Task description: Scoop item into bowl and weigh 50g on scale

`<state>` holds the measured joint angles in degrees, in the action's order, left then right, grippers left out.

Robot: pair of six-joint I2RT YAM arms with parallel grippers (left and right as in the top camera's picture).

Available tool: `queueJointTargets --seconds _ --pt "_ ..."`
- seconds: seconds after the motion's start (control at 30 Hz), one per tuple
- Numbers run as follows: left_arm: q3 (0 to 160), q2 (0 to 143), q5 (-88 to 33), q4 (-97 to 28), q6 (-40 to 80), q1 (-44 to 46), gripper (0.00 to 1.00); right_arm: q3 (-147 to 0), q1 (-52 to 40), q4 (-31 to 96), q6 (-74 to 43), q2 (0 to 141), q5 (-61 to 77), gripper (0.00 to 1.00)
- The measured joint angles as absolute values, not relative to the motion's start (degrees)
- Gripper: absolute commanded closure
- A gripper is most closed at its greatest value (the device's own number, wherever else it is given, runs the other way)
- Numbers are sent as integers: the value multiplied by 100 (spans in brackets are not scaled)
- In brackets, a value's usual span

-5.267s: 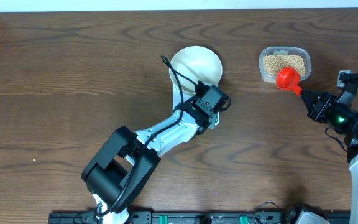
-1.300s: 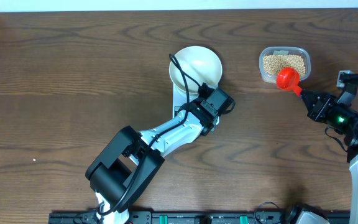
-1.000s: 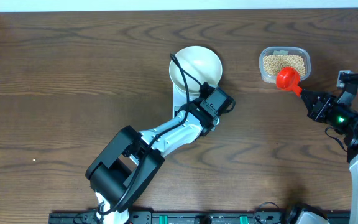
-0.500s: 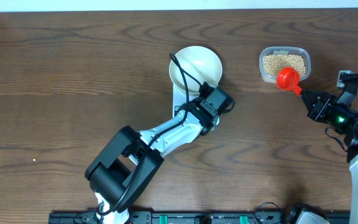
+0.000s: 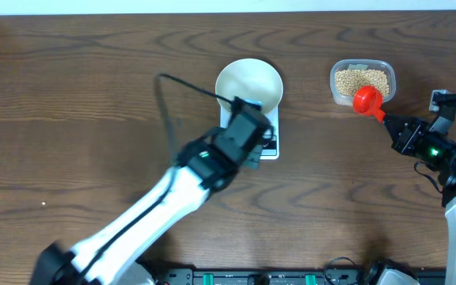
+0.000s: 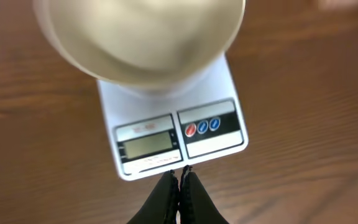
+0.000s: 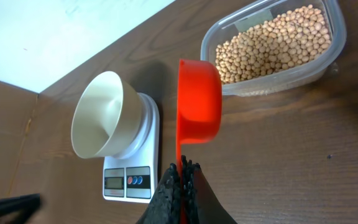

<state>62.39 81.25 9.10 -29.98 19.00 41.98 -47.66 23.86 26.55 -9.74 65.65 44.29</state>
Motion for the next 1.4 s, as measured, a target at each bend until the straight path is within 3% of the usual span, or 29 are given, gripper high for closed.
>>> queueJointTargets --seconds 0.13,0.27,0.43,0.6,0.87,1.1,1.4 --pt "6239 7467 893 -3063 1900 3592 92 -4764 2386 2523 -976 6565 4416 99" --pt "6239 7057 891 -2963 1900 2443 93 -4762 2375 2060 -1020 6573 4407 99" --pt "6239 7017 895 -2744 1883 845 93 -4753 2276 1214 -1358 6595 4324 99" --pt "6239 7030 915 -2200 1787 -36 93 -4753 2257 690 -1968 6595 3719 99" --pt "6237 7279 958 -1227 1774 -333 93 -5256 2255 777 -3028 7144 2928 99" --pt "6237 7568 1313 -1135 1949 -333 93 -6289 2222 1365 -3286 8018 2838 99" --pt "6237 7609 1387 -1140 1970 -309 93 -6606 2121 1776 -3288 8121 2718 98"
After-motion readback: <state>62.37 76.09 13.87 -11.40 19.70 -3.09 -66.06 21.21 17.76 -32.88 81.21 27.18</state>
